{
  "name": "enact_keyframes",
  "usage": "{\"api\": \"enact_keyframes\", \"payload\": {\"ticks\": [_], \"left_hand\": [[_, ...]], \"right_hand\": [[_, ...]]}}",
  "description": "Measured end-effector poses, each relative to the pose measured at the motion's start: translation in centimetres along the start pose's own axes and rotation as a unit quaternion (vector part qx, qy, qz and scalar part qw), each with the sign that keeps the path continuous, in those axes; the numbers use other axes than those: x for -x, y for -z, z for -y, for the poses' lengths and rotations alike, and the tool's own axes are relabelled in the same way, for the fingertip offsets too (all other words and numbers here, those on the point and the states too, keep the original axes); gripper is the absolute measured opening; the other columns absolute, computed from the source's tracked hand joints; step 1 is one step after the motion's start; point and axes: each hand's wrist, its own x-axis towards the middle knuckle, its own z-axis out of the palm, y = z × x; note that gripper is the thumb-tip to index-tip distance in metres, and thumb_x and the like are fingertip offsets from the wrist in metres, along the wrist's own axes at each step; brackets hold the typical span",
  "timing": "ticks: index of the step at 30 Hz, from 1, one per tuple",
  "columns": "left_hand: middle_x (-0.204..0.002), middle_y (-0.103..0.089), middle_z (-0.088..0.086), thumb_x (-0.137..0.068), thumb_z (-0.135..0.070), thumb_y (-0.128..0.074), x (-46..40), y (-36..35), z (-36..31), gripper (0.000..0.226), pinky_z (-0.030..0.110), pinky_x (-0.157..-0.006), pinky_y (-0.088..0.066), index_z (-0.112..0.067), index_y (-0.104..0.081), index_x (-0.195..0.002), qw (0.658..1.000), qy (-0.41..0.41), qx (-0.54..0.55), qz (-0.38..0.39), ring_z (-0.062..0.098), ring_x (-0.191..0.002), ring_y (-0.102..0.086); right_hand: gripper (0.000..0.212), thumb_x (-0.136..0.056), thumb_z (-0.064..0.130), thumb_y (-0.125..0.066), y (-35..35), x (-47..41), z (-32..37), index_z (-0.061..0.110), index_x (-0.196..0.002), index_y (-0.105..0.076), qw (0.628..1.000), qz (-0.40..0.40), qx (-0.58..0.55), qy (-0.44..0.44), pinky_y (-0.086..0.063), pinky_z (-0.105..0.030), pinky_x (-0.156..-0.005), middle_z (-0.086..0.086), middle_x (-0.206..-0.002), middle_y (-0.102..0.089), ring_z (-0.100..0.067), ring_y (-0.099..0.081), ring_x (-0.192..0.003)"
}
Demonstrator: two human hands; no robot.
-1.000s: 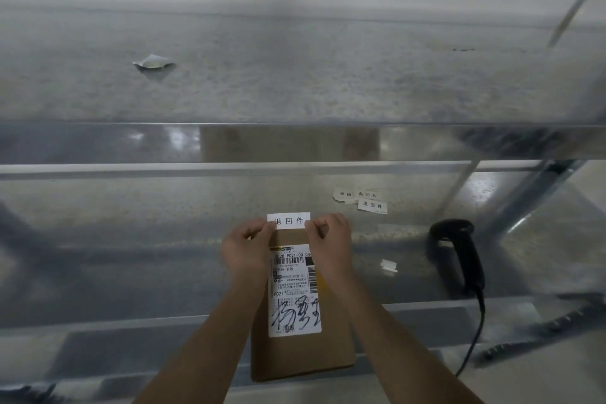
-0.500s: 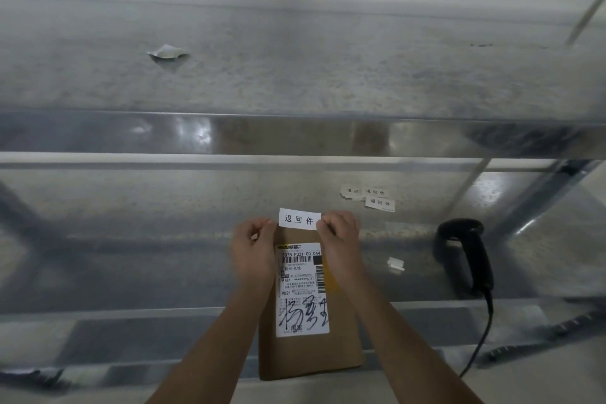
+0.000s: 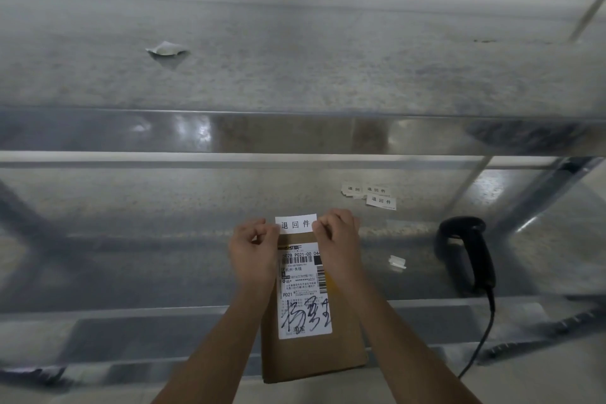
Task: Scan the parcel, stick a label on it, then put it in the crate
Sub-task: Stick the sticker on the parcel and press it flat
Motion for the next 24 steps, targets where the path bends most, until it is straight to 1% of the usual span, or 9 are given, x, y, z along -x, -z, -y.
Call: {"api": "enact_keyframes", "payload": {"ticks": [4, 5, 7, 9, 14, 19, 20, 22, 24], "left_hand": [[-0.089, -0.059, -0.015, -0.077, -0.016, -0.07, 0.2, 0.0, -0.2, 0.017, 0.01, -0.066, -0.041, 0.001, -0.068, -0.082, 1.0, 0.003, -0.004, -0.007, 0.0, -0.078, -0.059], [-0.09, -0.058, -0.015, -0.077, -0.015, -0.07, 0.1, -0.1, -0.1, 0.016, 0.009, -0.066, -0.041, 0.0, -0.068, -0.079, 1.0, 0.005, -0.009, -0.007, -0.001, -0.078, -0.058], [-0.097, -0.058, -0.009, -0.078, -0.014, -0.069, 0.1, 0.0, 0.0, 0.014, 0.014, -0.072, -0.043, -0.002, -0.067, -0.071, 1.0, -0.002, -0.022, -0.008, 0.001, -0.082, -0.057], [-0.101, -0.058, -0.006, -0.079, -0.012, -0.068, 0.1, 0.0, 0.1, 0.015, 0.018, -0.075, -0.044, -0.002, -0.066, -0.068, 0.999, -0.003, -0.029, -0.011, 0.003, -0.085, -0.057], [-0.104, -0.06, -0.004, -0.08, -0.011, -0.065, -0.2, -0.1, 0.3, 0.018, 0.008, -0.065, -0.035, 0.002, -0.065, -0.068, 0.998, 0.004, -0.053, -0.017, -0.003, -0.079, -0.055], [-0.106, -0.063, -0.003, -0.077, -0.011, -0.064, -0.6, -0.2, 0.9, 0.018, 0.015, -0.066, -0.042, 0.0, -0.063, -0.064, 0.997, 0.002, -0.074, -0.026, 0.004, -0.081, -0.058], [-0.106, -0.064, -0.003, -0.077, -0.012, -0.064, -0.6, -0.3, 0.9, 0.017, 0.019, -0.069, -0.045, -0.001, -0.063, -0.064, 0.997, 0.001, -0.076, -0.033, 0.006, -0.083, -0.059], [-0.104, -0.065, -0.003, -0.076, -0.013, -0.064, -0.5, -0.4, 0.8, 0.018, 0.03, -0.079, -0.051, -0.004, -0.063, -0.061, 0.996, 0.003, -0.079, -0.041, 0.01, -0.088, -0.062], [-0.102, -0.066, -0.003, -0.076, -0.015, -0.064, -0.6, -0.4, 0.9, 0.019, 0.036, -0.085, -0.052, -0.006, -0.062, -0.059, 0.996, 0.007, -0.078, -0.042, 0.01, -0.091, -0.062]], "right_hand": [[0.021, -0.092, 0.022, -0.052, -0.1, 0.1, -0.1, 0.019, -0.071, -0.048, 1.0, -0.008, 0.005, 0.006, -0.038, -0.036, -0.098, 0.007, -0.103, -0.046, -0.007, -0.035, -0.102], [0.021, -0.091, 0.022, -0.052, -0.2, 0.2, -0.2, 0.019, -0.071, -0.048, 1.0, -0.012, 0.008, 0.005, -0.039, -0.037, -0.097, 0.007, -0.103, -0.046, -0.007, -0.035, -0.102], [0.026, -0.091, 0.022, -0.053, -0.2, 0.2, -0.1, 0.023, -0.066, -0.045, 1.0, -0.019, 0.012, 0.005, -0.039, -0.037, -0.097, 0.008, -0.101, -0.046, -0.007, -0.037, -0.102], [0.028, -0.091, 0.022, -0.053, -0.1, 0.3, 0.0, 0.025, -0.064, -0.043, 1.0, -0.02, 0.019, 0.004, -0.039, -0.037, -0.096, 0.009, -0.101, -0.047, -0.008, -0.038, -0.103], [0.022, -0.094, 0.025, -0.047, -0.2, 0.2, 0.3, 0.019, -0.073, -0.046, 0.996, -0.017, 0.082, 0.01, -0.041, -0.036, -0.092, 0.002, -0.107, -0.05, -0.013, -0.04, -0.105], [0.021, -0.095, 0.027, -0.045, -0.4, 0.2, 0.5, 0.017, -0.077, -0.048, 0.99, -0.016, 0.137, 0.01, -0.037, -0.031, -0.09, 0.001, -0.111, -0.05, -0.016, -0.04, -0.108], [0.021, -0.095, 0.027, -0.045, -0.4, 0.2, 0.5, 0.017, -0.077, -0.047, 0.99, -0.017, 0.143, 0.012, -0.037, -0.031, -0.089, 0.001, -0.11, -0.051, -0.016, -0.041, -0.107], [0.021, -0.095, 0.028, -0.046, -0.4, 0.2, 0.5, 0.017, -0.077, -0.046, 0.988, -0.02, 0.153, 0.013, -0.037, -0.031, -0.089, 0.0, -0.109, -0.052, -0.016, -0.041, -0.105], [0.021, -0.095, 0.029, -0.045, -0.5, 0.2, 0.5, 0.016, -0.079, -0.05, 0.986, -0.026, 0.162, 0.01, -0.037, -0.031, -0.089, 0.001, -0.109, -0.052, -0.016, -0.042, -0.105]]}}
